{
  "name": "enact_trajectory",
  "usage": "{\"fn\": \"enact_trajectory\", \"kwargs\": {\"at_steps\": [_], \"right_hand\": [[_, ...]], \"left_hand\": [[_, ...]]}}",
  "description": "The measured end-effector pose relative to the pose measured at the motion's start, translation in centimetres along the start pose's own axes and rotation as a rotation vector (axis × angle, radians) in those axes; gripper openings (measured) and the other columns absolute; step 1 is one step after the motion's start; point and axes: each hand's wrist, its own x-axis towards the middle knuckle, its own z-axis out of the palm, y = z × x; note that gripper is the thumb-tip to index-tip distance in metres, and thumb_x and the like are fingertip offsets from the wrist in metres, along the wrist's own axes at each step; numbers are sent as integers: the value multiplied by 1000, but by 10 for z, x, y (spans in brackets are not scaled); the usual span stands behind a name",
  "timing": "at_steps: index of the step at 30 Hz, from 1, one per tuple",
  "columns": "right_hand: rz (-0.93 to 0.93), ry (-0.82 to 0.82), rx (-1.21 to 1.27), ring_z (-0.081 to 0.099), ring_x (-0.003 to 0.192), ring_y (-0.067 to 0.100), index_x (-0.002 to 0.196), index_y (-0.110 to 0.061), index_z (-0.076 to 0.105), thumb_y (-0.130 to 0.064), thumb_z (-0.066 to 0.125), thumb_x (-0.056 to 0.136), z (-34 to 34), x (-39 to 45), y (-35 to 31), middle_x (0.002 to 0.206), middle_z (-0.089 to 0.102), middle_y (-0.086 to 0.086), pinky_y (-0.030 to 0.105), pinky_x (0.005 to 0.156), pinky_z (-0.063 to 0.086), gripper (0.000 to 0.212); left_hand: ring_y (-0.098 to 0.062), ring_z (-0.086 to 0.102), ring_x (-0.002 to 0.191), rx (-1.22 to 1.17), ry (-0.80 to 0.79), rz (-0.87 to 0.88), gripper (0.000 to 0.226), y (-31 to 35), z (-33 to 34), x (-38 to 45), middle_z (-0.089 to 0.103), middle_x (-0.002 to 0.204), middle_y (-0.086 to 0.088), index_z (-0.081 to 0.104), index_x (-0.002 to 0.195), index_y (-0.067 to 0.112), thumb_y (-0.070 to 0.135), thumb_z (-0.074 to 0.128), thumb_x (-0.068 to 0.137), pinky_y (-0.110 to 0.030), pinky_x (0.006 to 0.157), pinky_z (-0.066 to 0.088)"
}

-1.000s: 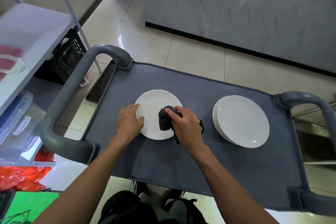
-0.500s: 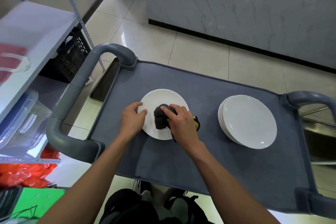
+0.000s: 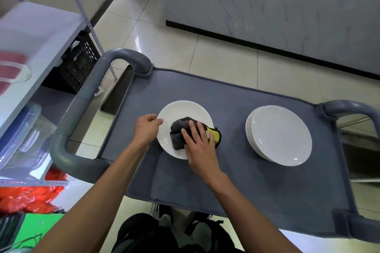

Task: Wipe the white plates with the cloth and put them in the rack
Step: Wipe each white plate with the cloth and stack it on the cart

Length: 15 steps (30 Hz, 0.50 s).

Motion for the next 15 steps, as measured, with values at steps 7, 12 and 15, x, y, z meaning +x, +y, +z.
{"fn": "enact_trajectory", "kwargs": {"at_steps": [7, 12, 15], "right_hand": [[-4, 117, 137, 50, 124, 28, 113, -26, 69, -9, 70, 81, -9, -7, 8, 144, 54, -3, 48, 83, 45, 37], [71, 112, 186, 55, 117, 20, 131, -27, 59, -11, 64, 87, -8, -7, 14, 140, 56, -10, 45, 77, 47, 47], [66, 82, 157, 54, 122, 19, 144, -25, 50, -25, 53, 91, -7, -7, 14, 142, 55, -8, 45, 84, 46, 52]], "left_hand": [[-26, 72, 94, 19, -58, -19, 11, 3, 3, -1, 77, 93, -4, 76, 92, 17, 12, 66, 88, -48, 91, 57], [-26, 71, 93, 55, -85, 2, 18, 6, 8, -4, 76, 97, -6, 74, 96, 15, 5, 63, 87, -43, 87, 57], [-25, 68, 85, 87, -117, -9, 16, 12, 10, -5, 75, 97, -12, 73, 93, 11, 1, 62, 88, -41, 84, 57]]}}
